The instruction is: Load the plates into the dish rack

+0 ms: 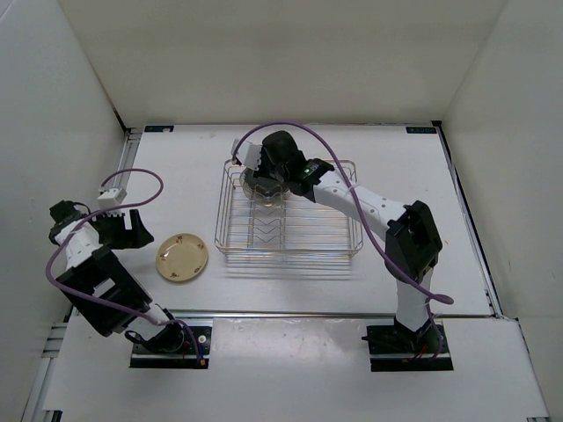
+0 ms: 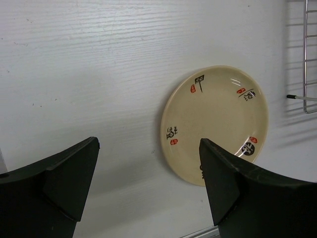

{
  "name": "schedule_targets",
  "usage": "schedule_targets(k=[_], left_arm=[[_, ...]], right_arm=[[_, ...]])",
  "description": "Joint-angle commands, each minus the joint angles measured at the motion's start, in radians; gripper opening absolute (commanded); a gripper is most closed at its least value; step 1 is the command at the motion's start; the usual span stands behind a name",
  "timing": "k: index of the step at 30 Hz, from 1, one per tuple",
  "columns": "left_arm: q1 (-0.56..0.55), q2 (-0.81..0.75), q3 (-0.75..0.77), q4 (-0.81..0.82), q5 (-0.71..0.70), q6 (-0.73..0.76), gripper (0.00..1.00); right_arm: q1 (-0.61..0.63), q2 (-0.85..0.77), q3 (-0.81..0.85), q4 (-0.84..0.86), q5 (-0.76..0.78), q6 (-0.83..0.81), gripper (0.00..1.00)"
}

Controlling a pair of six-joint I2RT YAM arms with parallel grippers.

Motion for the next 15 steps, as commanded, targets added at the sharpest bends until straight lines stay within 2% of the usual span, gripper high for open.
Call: schedule_targets(k=[1,15], left_arm=[[0.007,0.010,-0.001,0.009,0.048,0.026,0.93],[0.007,0.138,0.017,0.009,0.019,0.035,0.93]], right_arm=[[0.007,-0.059,-0.012,0.058,0.018,0.024,0.01],[0.007,-0.095,-0.088,0.040,-0.022,0.061,0.01]])
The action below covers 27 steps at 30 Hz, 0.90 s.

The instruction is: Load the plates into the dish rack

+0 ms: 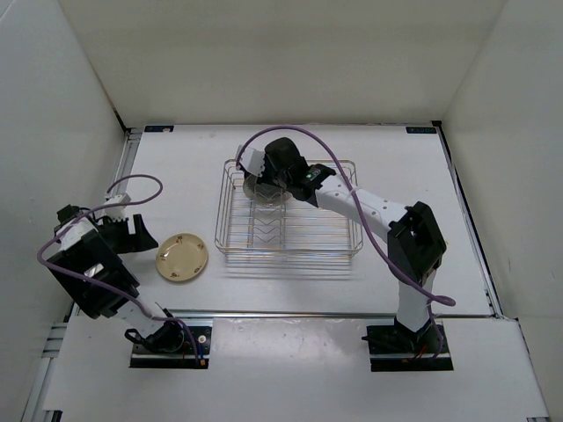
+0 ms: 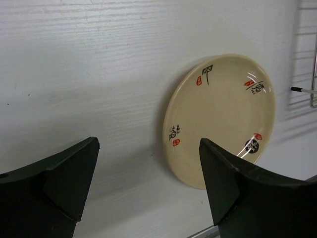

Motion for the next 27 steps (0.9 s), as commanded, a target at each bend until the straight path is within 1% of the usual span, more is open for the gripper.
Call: schedule_targets(k=[1,7,15,19,20,22,24,27], left_arm=[[0.007,0.010,0.027,0.007,0.005,0.022,0.93],[-0.022,0.046,0.038,-0.024,-0.017,0.033,0.93],[-0.063,0.086,0.057,-0.042,-0.035,0.042,0.91],[-0.082,0.107,0.057,-0.042,-0.046,0.042,0.88],[-0.091,0.116,0.057,-0.051,-0.055,0.051,0.85],[-0.091,0.127,0.057,-0.052,-0.055,0.051,0.85],[-0.100,0.138,0.067,-0.071,-0.055,0.062,0.82],[-0.109,0.164,0.087,-0.097,-0.055,0.071,0.81]], right_arm=[[0.006,-0.065,-0.002,0.026,-0.023,0.021,0.01],[0.015,-0.065,-0.022,0.008,-0.043,0.030,0.01],[0.024,-0.084,-0.051,-0.001,-0.053,0.039,0.01],[0.024,-0.093,-0.060,-0.001,-0.053,0.039,0.01],[0.024,-0.093,-0.060,-0.001,-0.053,0.039,0.01],[0.024,-0.093,-0.060,-0.001,-0.053,0.039,0.01],[0.024,-0.093,-0.060,-0.001,-0.062,0.039,0.01],[0.024,-0.093,-0.051,-0.001,-0.063,0.039,0.01]])
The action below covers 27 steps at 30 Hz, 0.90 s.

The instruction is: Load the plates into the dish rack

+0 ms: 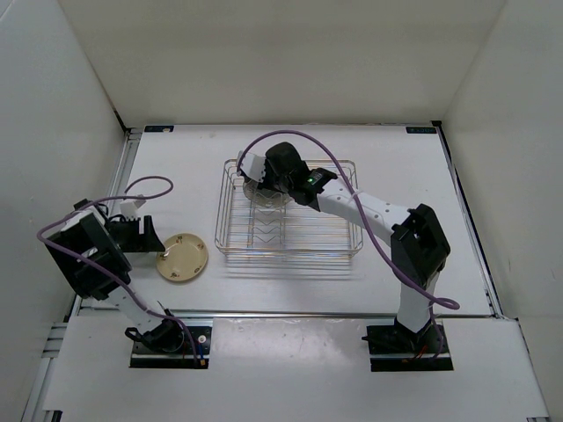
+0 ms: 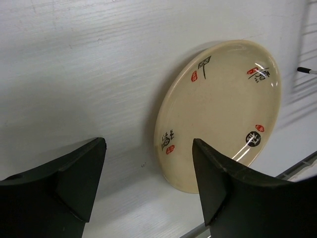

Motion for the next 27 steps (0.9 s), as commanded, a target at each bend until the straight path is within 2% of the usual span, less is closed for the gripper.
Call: schedule_targets(k=[1,9,22,27], left_arm=[[-0.011,0.028,0.042,-0.030,0.005,0.033,0.79],[-0.040,0.071,0.075,-0.084,0.005,0.062,0.65],[-0.040,0.080,0.084,-0.104,-0.004,0.080,0.56],[-0.040,0.089,0.084,-0.113,-0.004,0.080,0.49]], right_arm=[[0.011,-0.061,0.003,0.000,-0.039,0.029,0.01],[0.011,-0.061,-0.006,-0.010,-0.039,0.029,0.01],[0.011,-0.061,-0.015,-0.010,-0.058,0.038,0.01],[0.011,-0.061,-0.015,-0.010,-0.067,0.047,0.01]])
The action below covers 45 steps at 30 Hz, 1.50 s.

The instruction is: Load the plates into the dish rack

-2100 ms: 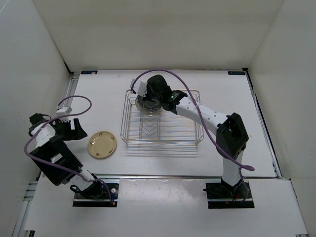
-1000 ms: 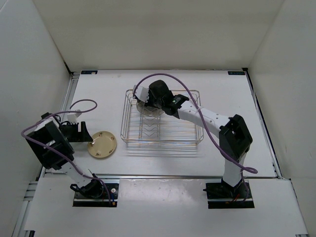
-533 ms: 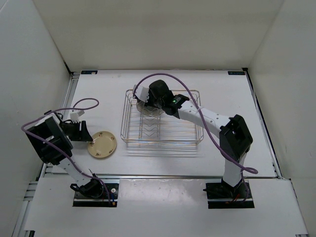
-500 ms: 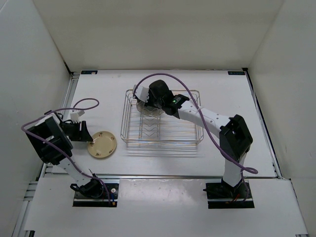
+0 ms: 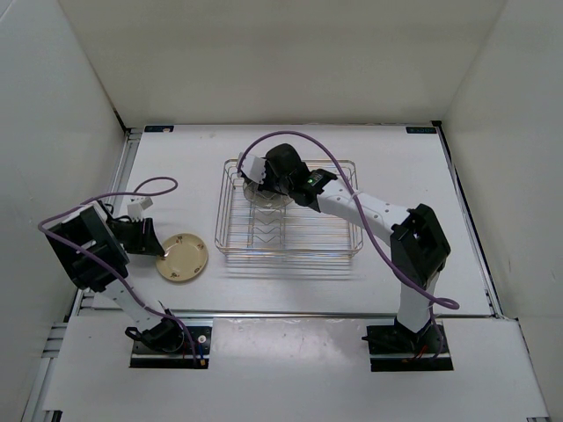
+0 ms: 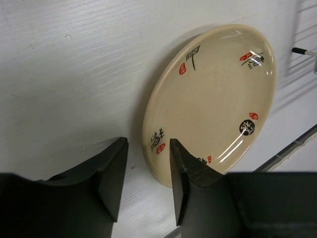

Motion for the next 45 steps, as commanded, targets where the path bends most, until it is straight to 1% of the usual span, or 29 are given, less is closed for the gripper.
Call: schedule_targets(k=[1,7,11,14,16,18,20,23,29,34,36,40,41,44,45], left_arm=[[-0.005,0.004,0.023,-0.006,0.010,0.020,0.48],[-0.005,0.004,0.014,-0.006,0.001,0.029,0.37],[-0.005,0.004,0.013,-0.006,0.001,0.029,0.35],[-0.005,0.004,0.013,-0.006,0.001,0.038,0.30],[-0.005,0.004,0.013,-0.006,0.001,0.038,0.30],[-0.005,0.004,0.013,-0.006,0.001,0.038,0.26],[-0.005,0.004,0.013,-0.006,0.001,0.038,0.24],[-0.005,0.004,0.013,-0.006,0.010,0.038,0.23],[-0.005,0.004,0.013,-0.006,0.010,0.047,0.22],[-0.005,0.004,0.013,-0.015,0.010,0.047,0.18],[-0.005,0.004,0.013,-0.015,0.019,0.057,0.17],[-0.005,0.004,0.013,-0.015,0.019,0.057,0.14],[-0.005,0.004,0.013,-0.015,0.019,0.057,0.14],[-0.005,0.004,0.013,-0.015,0.019,0.057,0.13],[-0.005,0.004,0.004,-0.015,0.028,0.057,0.13]], right_arm=[[0.011,-0.059,-0.002,-0.008,-0.049,0.031,0.01],[0.011,-0.050,-0.002,-0.008,-0.049,0.031,0.01],[0.020,-0.050,-0.002,-0.017,-0.049,0.031,0.01],[0.020,-0.050,-0.011,-0.017,-0.058,0.031,0.01],[0.020,-0.050,-0.020,-0.017,-0.058,0.031,0.01],[0.030,-0.041,-0.020,-0.017,-0.058,0.031,0.01],[0.030,-0.041,-0.030,-0.017,-0.058,0.031,0.01],[0.030,-0.041,-0.030,-0.026,-0.067,0.022,0.06],[0.030,-0.031,-0.030,-0.026,-0.067,0.022,0.11],[0.030,-0.022,-0.030,-0.036,-0.067,0.022,0.16],[0.030,-0.013,-0.030,-0.036,-0.067,0.022,0.22],[0.030,-0.013,-0.030,-0.036,-0.067,0.031,0.29],[0.030,-0.013,-0.030,-0.036,-0.067,0.031,0.34],[0.030,-0.004,-0.030,-0.036,-0.067,0.031,0.41],[0.030,-0.004,-0.030,-0.036,-0.067,0.031,0.45]])
